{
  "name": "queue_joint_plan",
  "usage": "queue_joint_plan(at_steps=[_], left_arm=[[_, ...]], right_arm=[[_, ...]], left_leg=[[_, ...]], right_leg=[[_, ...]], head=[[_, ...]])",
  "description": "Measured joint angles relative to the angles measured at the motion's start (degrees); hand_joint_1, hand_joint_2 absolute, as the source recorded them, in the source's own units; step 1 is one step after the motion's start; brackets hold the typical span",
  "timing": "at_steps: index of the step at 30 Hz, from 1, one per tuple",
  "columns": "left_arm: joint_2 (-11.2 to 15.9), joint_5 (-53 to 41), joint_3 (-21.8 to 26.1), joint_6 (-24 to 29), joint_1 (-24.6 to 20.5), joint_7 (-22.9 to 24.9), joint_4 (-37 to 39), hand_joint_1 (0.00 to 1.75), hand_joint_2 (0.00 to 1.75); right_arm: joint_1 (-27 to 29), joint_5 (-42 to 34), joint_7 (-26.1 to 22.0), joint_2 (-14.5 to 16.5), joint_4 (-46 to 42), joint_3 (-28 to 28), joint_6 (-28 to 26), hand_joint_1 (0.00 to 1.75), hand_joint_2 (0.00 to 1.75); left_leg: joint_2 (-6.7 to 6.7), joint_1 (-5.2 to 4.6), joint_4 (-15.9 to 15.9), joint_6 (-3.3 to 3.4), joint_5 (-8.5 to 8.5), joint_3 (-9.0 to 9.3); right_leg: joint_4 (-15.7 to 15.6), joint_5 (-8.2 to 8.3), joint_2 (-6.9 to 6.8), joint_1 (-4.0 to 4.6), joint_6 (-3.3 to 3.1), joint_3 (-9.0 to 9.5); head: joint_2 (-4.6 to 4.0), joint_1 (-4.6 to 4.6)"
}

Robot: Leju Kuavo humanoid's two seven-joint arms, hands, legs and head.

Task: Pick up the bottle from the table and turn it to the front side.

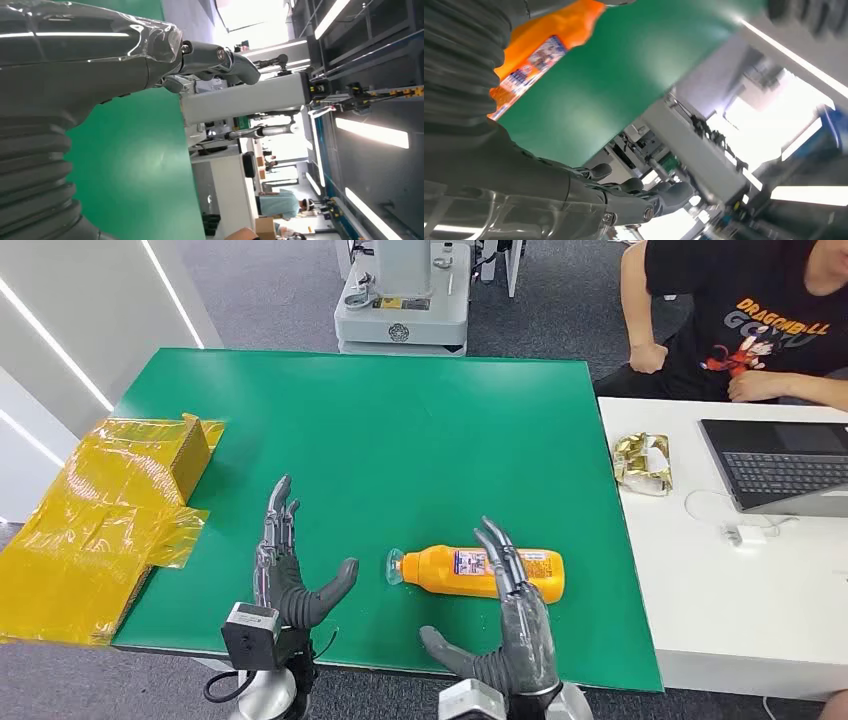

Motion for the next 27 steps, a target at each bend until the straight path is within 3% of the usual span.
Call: queue_joint_plan(at_steps=[4,8,17,27], left_arm=[[0.19,0.29,0.01,-0.32,-0.42,-0.24,0.08,0.0,1.75],[0.17,0.14,0.02,-1.7,-1.06,0.58,0.08,0.0,1.75],[0.17,-0.89,0.37,-3.4,-1.59,1.93,0.07,0.0,1.75],[0.22,-0.44,0.37,-3.33,-1.7,2.0,0.07,0.0,1.75]], right_arm=[[-2.95,3.94,1.65,-2.48,0.1,-2.15,7.81,0.0,1.75],[-10.66,4.8,2.81,-6.23,3.6,-3.01,16.44,0.0,1.75],[-28.02,-1.31,1.85,-14.82,17.06,1.08,31.26,0.0,1.75],[-37.96,-5.84,1.51,-17.55,28.57,8.08,36.53,0.0,1.75]], left_leg=[[0.01,-0.01,0.01,0.01,0.01,-0.01],[0.06,-0.02,0.02,0.06,0.13,0.01],[-0.02,-0.02,0.03,0.08,0.25,-0.03],[-0.03,-0.01,0.03,0.07,0.25,-0.03]], right_leg=[[0.0,0.04,0.01,-0.01,0.01,0.01],[-0.01,0.16,0.07,-0.02,0.09,0.01],[0.02,0.23,-0.01,-0.02,0.07,0.01],[0.02,0.23,-0.02,0.0,0.07,-0.01]], head=[[0.0,0.01],[0.0,0.01],[0.0,0.0],[0.0,0.0]])
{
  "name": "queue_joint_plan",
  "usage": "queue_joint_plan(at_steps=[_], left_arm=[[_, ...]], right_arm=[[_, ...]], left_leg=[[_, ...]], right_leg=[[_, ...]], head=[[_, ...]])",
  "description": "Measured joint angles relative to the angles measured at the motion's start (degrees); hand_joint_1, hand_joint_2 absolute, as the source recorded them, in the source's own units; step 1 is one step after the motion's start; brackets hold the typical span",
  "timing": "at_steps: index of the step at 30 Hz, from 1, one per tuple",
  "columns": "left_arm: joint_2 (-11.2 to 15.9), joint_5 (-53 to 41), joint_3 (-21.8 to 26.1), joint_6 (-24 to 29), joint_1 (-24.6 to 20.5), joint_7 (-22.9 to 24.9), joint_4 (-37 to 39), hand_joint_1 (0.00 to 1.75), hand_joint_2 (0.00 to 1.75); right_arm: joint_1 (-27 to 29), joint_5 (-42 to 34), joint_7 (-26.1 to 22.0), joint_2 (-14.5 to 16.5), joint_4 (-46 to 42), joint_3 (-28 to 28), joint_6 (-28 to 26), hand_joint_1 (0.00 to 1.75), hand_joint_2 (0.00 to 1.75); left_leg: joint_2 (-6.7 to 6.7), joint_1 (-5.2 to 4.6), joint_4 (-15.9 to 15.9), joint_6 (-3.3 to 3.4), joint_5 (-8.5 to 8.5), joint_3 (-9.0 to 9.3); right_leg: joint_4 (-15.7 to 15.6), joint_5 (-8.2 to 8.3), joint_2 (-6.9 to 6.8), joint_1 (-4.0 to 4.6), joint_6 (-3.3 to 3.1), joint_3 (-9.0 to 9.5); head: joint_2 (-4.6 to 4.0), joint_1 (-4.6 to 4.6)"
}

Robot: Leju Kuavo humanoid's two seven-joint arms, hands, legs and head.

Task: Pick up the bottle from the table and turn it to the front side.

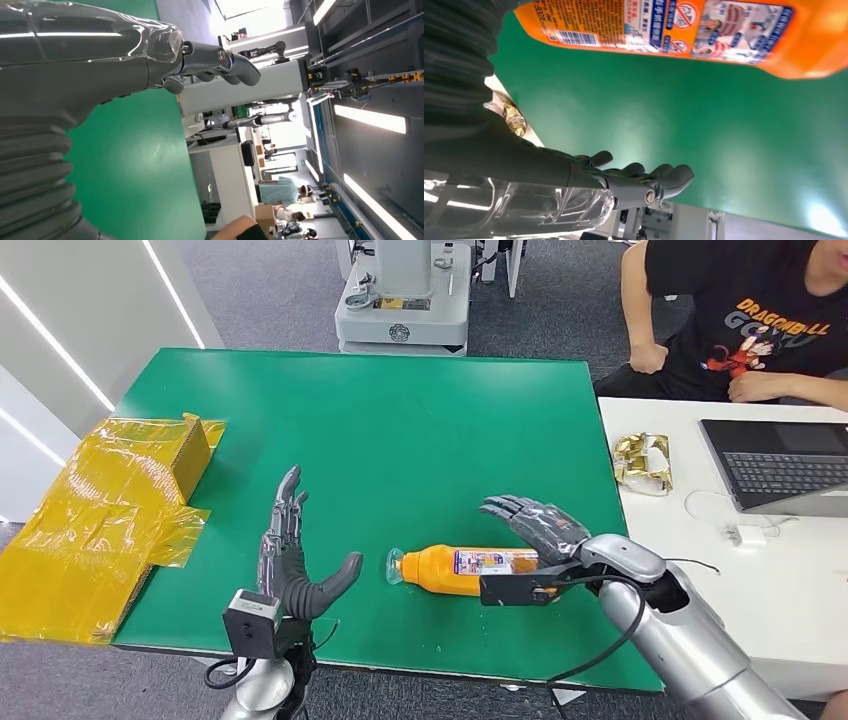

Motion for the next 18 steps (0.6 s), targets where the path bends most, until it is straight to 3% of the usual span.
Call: queue_joint_plan(at_steps=[18], left_arm=[[-0.11,0.94,0.0,-0.75,-1.23,0.2,0.04,0.0,1.75]], right_arm=[[-4.96,-5.75,-0.29,-0.15,11.66,9.91,0.92,0.0,1.75]], left_leg=[[0.0,-0.01,0.0,0.0,0.0,0.0]], right_leg=[[0.0,0.0,0.01,0.0,0.0,0.0]], head=[[0.0,-0.01]])
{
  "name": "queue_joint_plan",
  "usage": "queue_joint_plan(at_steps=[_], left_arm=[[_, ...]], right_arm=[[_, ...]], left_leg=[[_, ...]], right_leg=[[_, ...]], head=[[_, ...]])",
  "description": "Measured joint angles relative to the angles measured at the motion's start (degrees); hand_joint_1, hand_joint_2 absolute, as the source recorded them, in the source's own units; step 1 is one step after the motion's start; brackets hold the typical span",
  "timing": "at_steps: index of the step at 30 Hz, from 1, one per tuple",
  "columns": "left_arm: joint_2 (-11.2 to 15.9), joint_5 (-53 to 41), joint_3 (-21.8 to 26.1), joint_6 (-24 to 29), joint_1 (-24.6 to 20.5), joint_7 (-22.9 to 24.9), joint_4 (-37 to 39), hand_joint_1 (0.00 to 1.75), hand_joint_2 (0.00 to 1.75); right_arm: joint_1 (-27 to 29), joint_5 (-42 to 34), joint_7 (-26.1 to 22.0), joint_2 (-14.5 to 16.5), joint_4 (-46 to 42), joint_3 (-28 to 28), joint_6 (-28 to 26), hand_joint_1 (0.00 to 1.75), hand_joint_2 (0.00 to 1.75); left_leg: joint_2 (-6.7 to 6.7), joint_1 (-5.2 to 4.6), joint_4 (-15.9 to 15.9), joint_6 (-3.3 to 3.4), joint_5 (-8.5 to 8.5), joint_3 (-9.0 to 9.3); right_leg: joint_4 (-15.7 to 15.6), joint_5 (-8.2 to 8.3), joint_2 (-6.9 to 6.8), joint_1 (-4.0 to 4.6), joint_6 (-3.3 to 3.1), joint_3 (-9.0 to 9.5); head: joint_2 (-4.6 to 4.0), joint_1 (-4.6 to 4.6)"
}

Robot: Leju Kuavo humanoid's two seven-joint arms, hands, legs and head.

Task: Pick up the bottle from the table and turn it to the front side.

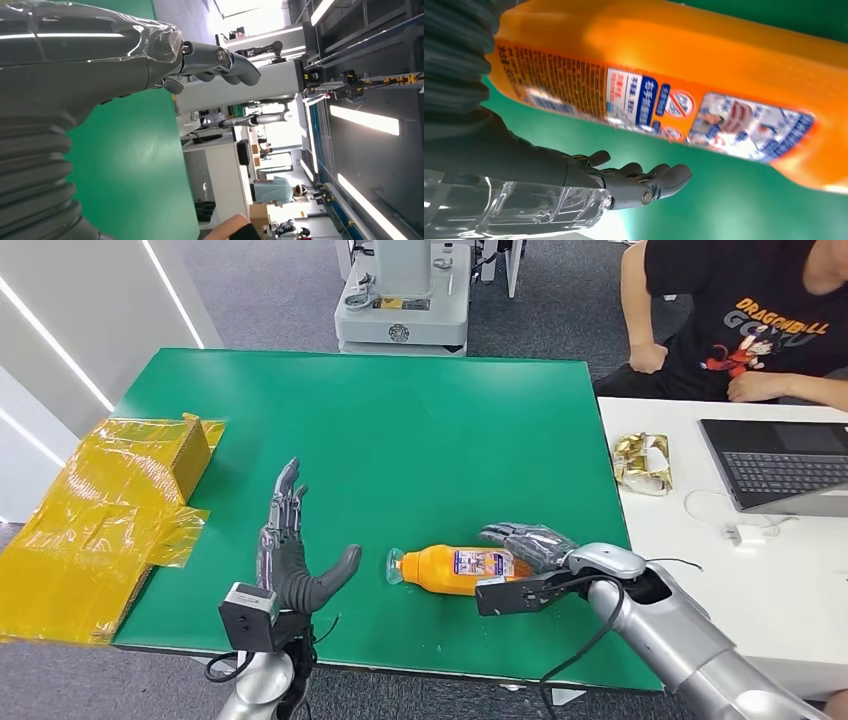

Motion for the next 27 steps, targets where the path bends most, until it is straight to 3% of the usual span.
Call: queue_joint_plan(at_steps=[15,19,24,27], left_arm=[[0.0,-0.04,0.08,0.01,-0.6,0.19,0.0,0.0,1.75],[0.01,0.19,0.09,0.01,-0.78,0.17,0.05,0.0,1.75],[0.02,1.35,0.09,-0.04,-0.91,-0.16,0.47,0.0,1.75],[0.0,1.6,0.09,-0.17,-1.06,-0.33,0.78,0.0,1.75]], right_arm=[[-2.84,-1.26,1.96,-0.03,7.31,4.98,0.8,0.02,1.75],[-3.4,-1.29,1.94,-0.03,8.09,5.63,0.75,1.52,1.75],[-3.55,-1.48,1.0,-0.07,8.49,6.05,-1.51,1.74,1.75],[-2.95,-1.02,0.29,-0.02,8.6,6.11,-5.01,1.75,1.75]], left_leg=[[0.0,0.0,0.0,0.0,0.0,0.0],[0.0,0.0,0.0,0.0,0.0,0.01],[0.03,0.0,0.0,0.0,0.0,0.04],[0.02,0.0,0.0,0.0,0.0,0.05]], right_leg=[[0.0,0.0,-0.01,0.0,0.0,0.0],[0.0,0.0,0.0,0.0,0.0,0.0],[-0.01,0.0,0.02,0.0,0.0,0.01],[-0.01,0.01,0.01,0.0,0.0,0.03]], head=[[0.0,0.0],[0.0,0.01],[0.0,0.01],[0.0,0.01]])
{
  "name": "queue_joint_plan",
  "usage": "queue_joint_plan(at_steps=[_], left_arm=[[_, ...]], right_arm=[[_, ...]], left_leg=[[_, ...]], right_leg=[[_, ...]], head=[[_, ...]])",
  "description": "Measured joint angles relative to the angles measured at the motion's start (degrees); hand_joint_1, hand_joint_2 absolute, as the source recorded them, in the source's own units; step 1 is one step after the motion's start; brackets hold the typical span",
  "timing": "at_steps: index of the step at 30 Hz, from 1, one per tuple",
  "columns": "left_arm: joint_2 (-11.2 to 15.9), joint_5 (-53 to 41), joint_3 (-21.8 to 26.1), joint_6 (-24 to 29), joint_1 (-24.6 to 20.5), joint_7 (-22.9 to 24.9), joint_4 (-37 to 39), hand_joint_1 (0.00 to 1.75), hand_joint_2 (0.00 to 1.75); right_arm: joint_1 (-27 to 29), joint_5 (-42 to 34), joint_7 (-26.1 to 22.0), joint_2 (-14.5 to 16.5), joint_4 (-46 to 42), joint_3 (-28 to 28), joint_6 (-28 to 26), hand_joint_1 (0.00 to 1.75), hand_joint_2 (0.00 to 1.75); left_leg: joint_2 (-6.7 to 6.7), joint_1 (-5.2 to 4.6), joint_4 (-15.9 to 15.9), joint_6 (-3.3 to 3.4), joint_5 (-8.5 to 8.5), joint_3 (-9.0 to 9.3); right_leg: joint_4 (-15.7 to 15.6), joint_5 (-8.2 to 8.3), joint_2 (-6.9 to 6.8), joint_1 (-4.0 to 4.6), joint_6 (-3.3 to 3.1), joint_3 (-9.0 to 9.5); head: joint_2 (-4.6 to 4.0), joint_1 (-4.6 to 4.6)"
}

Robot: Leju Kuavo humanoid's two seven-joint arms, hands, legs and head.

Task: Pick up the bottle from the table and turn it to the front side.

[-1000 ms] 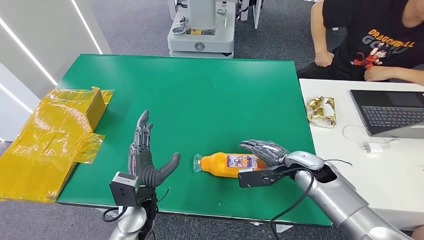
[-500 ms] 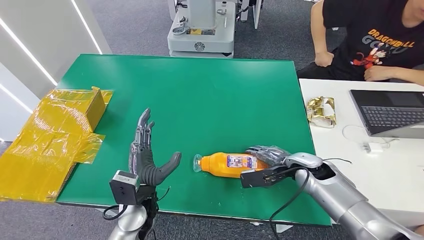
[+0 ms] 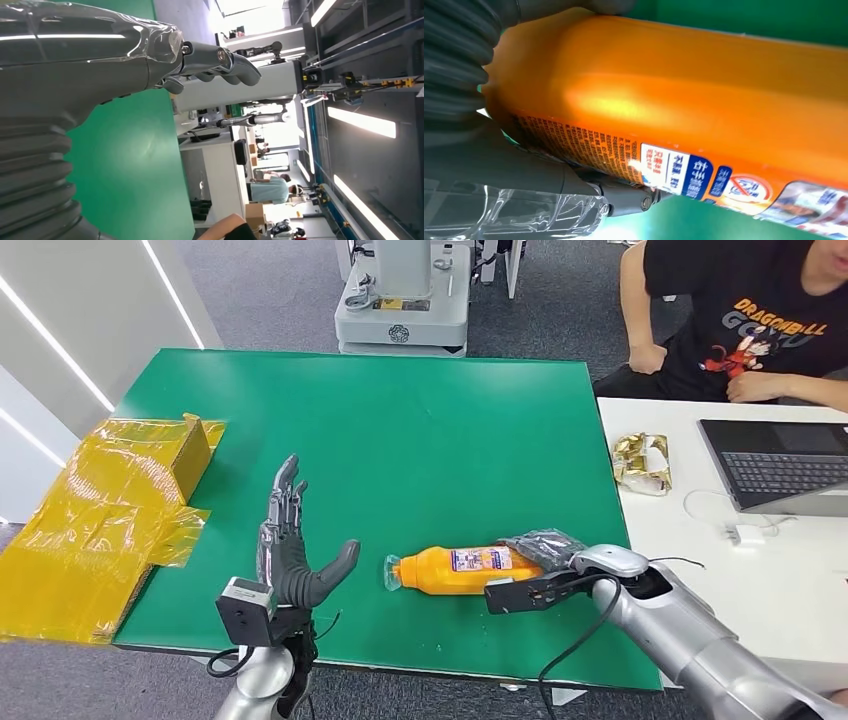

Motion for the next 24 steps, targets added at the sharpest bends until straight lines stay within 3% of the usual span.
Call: queue_joint_plan(at_steps=[7,16,24], left_arm=[[-0.58,0.05,0.0,0.11,-0.08,-0.12,0.42,0.0,1.75],[-1.42,0.55,-0.02,0.27,-1.18,-1.06,0.78,0.0,1.75],[-1.76,1.45,-0.02,1.6,-2.74,-1.05,1.56,0.0,1.75]], right_arm=[[6.46,5.06,1.75,2.88,-2.27,-4.19,-18.15,1.75,1.75],[14.42,10.17,2.17,8.33,-10.1,-15.2,-30.92,1.75,1.75],[18.94,14.75,8.09,12.03,-14.36,-23.07,-41.18,1.75,1.75]], left_leg=[[-0.01,0.01,-0.01,-0.01,0.0,-0.02],[-0.05,0.02,-0.03,-0.01,0.0,-0.06],[-0.05,0.0,-0.01,0.0,0.0,-0.07]], right_leg=[[0.03,0.0,0.0,0.01,-0.01,-0.02],[0.02,-0.02,-0.04,0.01,-0.01,-0.05],[0.02,-0.01,-0.05,0.0,-0.01,-0.04]], head=[[0.0,-0.01],[0.0,0.0],[0.0,0.01]])
